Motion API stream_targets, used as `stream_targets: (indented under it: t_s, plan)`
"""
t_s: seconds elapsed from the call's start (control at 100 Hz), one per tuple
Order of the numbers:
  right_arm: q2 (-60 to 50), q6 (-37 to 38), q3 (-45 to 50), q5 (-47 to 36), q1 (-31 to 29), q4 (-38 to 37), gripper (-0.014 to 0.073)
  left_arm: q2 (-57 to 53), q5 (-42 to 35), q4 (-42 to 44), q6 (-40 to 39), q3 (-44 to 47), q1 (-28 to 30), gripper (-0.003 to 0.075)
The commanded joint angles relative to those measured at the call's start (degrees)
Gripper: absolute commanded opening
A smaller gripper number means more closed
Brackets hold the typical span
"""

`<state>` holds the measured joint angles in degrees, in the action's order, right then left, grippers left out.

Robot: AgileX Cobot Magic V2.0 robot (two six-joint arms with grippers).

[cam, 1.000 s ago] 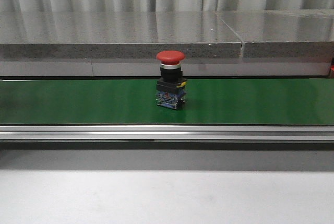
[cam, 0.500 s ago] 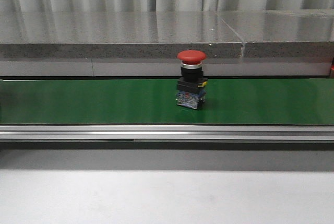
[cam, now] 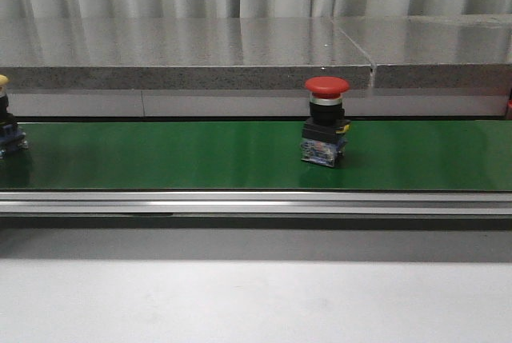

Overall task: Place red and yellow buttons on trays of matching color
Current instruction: 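Carry the yellow button onto the belt and open the left gripper, then lower the right gripper onto the red button on the belt, grasp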

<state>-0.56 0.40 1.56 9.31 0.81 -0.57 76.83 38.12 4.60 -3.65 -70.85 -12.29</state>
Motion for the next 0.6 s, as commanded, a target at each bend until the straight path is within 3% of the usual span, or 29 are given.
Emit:
stream_targets:
  t_s: [0.0,0.26,0.5,0.59]
  plan:
    - [-0.96,0.07,-0.63,-4.48,0.04,-0.26,-0.0068,-6.01,-6.37,-0.2,-0.41,1.24,-1.1,0.0636]
    - [-0.96,0.07,-0.63,-4.48,0.04,-0.26,-0.0068,-23.3,-15.15,-1.08,-0.58,17.23,-1.2,0.0618]
    - [-0.96,0.07,-0.63,-4.84,0.04,-0.26,-0.0068,-41.23,-17.89,-1.17,-0.58,32.05,-1.2,0.0615]
    - [-0.96,0.07,-0.63,-6.84,0.04,-0.26,-0.0068,-46.13,-17.89,-1.17,-0.58,36.12,-1.2,0.0552]
